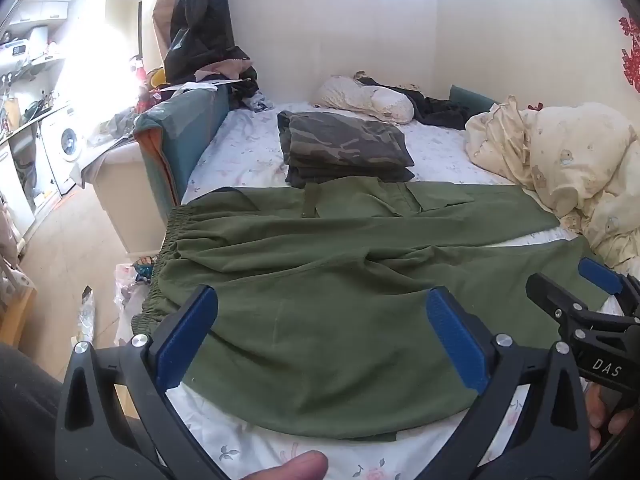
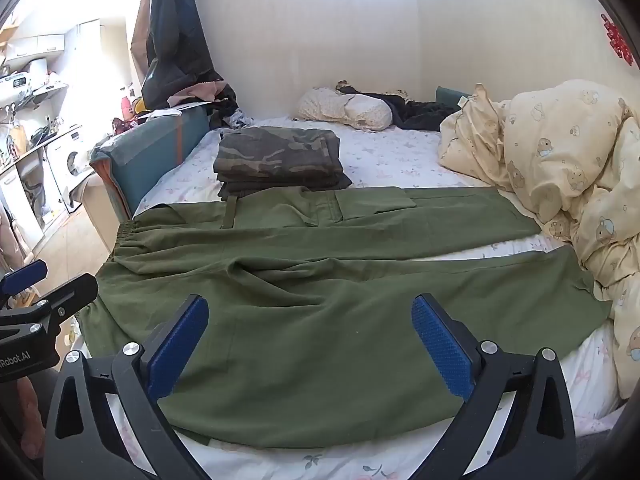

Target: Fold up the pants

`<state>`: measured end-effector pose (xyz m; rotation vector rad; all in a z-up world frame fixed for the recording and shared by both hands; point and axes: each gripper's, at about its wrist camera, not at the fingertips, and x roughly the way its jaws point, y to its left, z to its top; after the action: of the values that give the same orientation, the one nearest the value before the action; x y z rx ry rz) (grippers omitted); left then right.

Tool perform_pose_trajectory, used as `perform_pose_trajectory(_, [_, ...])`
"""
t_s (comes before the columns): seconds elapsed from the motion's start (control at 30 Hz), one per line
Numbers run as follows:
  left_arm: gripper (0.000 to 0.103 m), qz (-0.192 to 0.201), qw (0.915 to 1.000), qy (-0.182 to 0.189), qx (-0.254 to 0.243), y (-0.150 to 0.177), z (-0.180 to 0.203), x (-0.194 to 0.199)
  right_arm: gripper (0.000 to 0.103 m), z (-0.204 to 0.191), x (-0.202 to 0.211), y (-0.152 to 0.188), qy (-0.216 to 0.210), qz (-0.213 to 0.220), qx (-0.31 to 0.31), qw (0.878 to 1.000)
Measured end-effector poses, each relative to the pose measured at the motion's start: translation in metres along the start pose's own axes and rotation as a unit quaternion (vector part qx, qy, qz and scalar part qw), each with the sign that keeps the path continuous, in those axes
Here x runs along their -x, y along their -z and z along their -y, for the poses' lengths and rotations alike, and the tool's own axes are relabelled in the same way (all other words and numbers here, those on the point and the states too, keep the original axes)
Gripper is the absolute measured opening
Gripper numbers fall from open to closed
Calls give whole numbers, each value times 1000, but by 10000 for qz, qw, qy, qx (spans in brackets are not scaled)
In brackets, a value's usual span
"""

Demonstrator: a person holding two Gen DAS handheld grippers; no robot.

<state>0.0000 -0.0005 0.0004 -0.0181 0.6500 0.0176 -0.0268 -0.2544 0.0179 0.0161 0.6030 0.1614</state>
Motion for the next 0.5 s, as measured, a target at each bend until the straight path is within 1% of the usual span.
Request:
perform_pose_trajectory(0.27, [103,35,10000,-16,22,0,3,1,103,0,1,0,4,29,-5,10000])
perform_pose_trajectory(0.3, [103,29,10000,52,72,-2,-3,2,103,0,1,0,2,28,-3,10000])
perform_pose_trajectory(0.5, [103,19,10000,50,73,-1,-5,2,103,-2,0,1,13,17,6,10000])
